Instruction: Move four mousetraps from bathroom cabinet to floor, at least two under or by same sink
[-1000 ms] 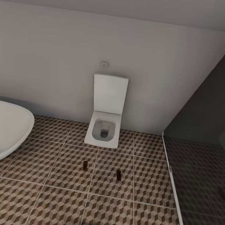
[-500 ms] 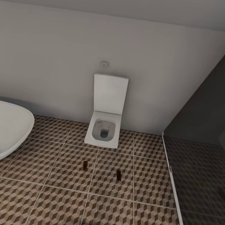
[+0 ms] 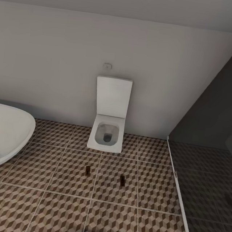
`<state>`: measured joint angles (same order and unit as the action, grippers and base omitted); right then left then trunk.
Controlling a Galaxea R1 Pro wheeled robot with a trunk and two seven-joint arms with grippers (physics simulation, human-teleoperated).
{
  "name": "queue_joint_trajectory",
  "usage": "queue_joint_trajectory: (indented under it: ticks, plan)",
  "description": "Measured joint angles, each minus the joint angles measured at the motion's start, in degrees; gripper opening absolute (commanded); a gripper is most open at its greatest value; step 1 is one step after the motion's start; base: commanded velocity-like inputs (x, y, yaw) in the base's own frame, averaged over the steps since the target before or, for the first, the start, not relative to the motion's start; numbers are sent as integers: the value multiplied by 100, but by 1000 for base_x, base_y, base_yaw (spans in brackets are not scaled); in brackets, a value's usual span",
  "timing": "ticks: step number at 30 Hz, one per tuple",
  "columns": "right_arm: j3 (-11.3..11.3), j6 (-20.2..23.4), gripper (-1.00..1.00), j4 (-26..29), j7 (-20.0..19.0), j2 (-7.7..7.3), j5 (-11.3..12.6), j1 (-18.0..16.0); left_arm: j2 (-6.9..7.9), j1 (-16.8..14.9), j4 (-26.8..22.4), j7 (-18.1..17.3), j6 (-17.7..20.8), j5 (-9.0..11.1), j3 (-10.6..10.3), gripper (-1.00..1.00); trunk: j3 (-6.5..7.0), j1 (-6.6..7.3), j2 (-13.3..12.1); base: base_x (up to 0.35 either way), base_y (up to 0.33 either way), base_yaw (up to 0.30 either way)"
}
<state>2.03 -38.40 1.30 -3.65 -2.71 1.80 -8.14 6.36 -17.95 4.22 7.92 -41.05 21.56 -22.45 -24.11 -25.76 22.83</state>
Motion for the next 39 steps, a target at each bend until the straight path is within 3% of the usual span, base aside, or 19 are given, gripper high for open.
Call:
queue_joint_trajectory:
  ticks: [39]
  plan:
    - [-1, 0, 100, -1, 0, 0, 0, 0, 0, 0, 0, 0, 0, 0, 0, 100, 0, 0, 0, 0, 0, 0]
